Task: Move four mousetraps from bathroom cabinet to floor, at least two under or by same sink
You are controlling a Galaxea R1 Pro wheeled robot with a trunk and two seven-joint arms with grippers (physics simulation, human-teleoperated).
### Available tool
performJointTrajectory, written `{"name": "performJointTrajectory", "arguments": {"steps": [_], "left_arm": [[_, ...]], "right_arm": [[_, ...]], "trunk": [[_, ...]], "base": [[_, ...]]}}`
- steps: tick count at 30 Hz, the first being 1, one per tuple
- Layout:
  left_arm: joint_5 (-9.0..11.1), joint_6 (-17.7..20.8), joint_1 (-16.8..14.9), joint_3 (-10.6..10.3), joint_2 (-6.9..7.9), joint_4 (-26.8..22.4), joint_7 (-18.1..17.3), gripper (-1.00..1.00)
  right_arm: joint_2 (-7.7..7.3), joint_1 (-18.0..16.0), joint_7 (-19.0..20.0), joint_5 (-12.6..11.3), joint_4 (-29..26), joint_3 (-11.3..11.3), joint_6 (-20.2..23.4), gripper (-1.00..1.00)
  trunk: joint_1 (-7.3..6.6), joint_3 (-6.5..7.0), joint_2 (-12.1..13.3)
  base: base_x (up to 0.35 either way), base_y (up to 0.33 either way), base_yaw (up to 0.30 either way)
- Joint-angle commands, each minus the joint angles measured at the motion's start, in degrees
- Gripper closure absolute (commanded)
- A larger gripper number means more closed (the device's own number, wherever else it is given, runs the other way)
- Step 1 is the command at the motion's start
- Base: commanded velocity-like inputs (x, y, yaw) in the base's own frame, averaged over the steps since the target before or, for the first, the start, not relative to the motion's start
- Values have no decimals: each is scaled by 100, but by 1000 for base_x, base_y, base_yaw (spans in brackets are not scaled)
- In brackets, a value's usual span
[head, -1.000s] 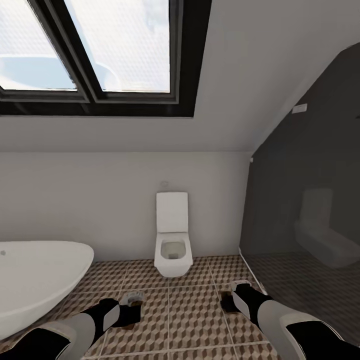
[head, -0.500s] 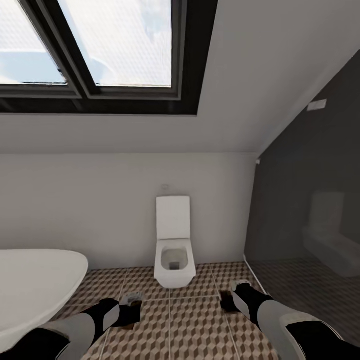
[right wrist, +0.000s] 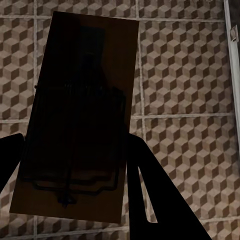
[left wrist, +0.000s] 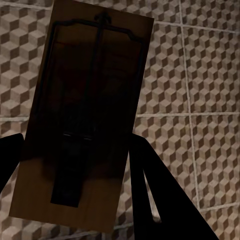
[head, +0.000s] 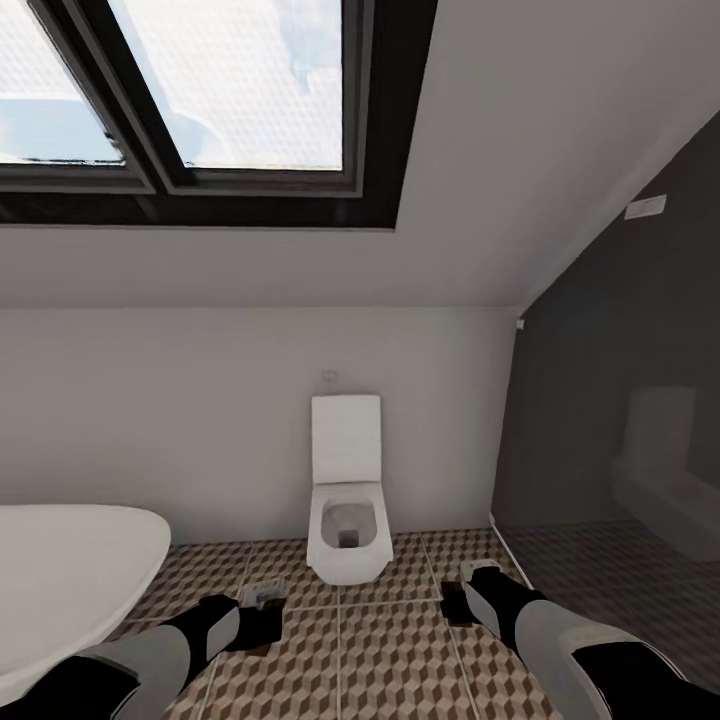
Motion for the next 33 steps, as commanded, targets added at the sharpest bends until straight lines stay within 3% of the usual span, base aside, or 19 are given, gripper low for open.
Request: {"name": "performJointTrajectory", "arguments": {"steps": [1, 7, 12, 14, 24, 27, 33], "left_arm": [[31, 10, -8, -39, 2, 3, -17, 100], [29, 3, -8, 49, 3, -7, 79, 100], [92, 1, -8, 123, -3, -29, 886, 100], [140, 1, -8, 190, 1, -34, 971, 100], [194, 4, -8, 339, 55, -62, 1064, 100], [179, 36, -9, 338, 75, -240, 1073, 100], [174, 49, -15, 337, 97, -292, 1083, 100]], "right_arm": [[1, -3, -11, -49, -11, 45, 33, 100], [1, -3, -10, -49, -30, 45, 25, 100], [1, -3, -18, -55, -38, 39, 23, 100], [1, -3, -19, -61, -38, 35, 26, 100], [6, -3, -3, -67, -2, 44, -21, 100], [9, 64, 53, -63, 6, 48, -543, 100], [18, 99, 176, -41, 14, 61, -805, 100]], "trunk": [[24, -29, -51], [156, -137, -291], [266, -226, -492], [310, -262, -572], [529, -442, -973], [595, -496, -1093], [727, -622, -1334]], "base": [[0, 0, 0], [0, 0, 0], [0, 0, 0], [0, 0, 0], [0, 0, 0], [0, 0, 0], [0, 0, 34]]}}
